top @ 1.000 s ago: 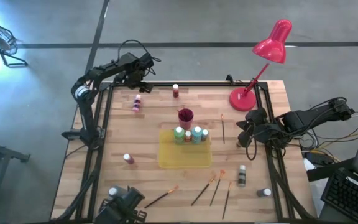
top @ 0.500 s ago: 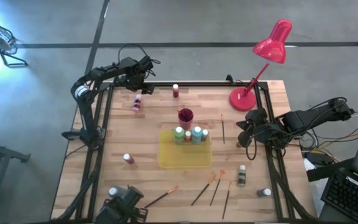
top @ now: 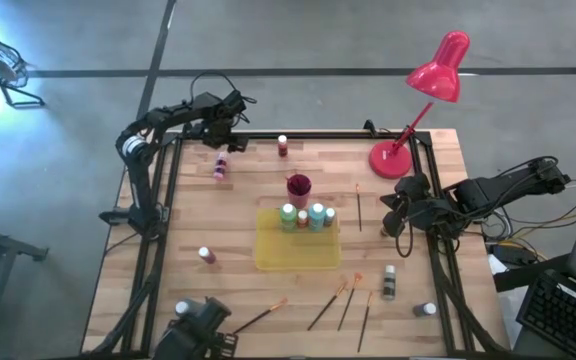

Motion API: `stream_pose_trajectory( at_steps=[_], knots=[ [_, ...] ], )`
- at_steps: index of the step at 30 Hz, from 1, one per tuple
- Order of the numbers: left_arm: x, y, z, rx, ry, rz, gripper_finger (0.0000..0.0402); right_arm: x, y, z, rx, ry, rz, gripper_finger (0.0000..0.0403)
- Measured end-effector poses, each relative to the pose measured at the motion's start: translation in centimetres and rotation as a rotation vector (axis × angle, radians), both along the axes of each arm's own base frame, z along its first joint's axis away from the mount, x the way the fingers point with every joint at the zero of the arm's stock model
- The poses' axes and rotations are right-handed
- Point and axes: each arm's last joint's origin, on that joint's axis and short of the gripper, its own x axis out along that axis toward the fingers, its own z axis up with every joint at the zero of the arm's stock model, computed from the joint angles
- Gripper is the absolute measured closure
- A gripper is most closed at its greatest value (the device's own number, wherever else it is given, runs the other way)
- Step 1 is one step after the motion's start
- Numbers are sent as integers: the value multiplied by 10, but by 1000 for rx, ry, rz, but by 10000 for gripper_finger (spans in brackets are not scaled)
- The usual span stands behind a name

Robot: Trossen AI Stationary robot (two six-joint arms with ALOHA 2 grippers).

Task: Pick & Place Paint Supplies
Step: Put the small pink paint bottle into the yellow bin

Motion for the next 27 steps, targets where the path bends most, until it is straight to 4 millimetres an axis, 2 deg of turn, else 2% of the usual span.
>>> stream_pose_trajectory(
  at_steps=[15, 27],
  knots=[
    [1, 2, -19, -39, 34, -7, 176, 0, 0, 0, 0, 0, 0, 394],
    [1, 2, -24, -20, 32, -7, 236, 0, 0, 0, 0, 0, 0, 394]
  ],
)
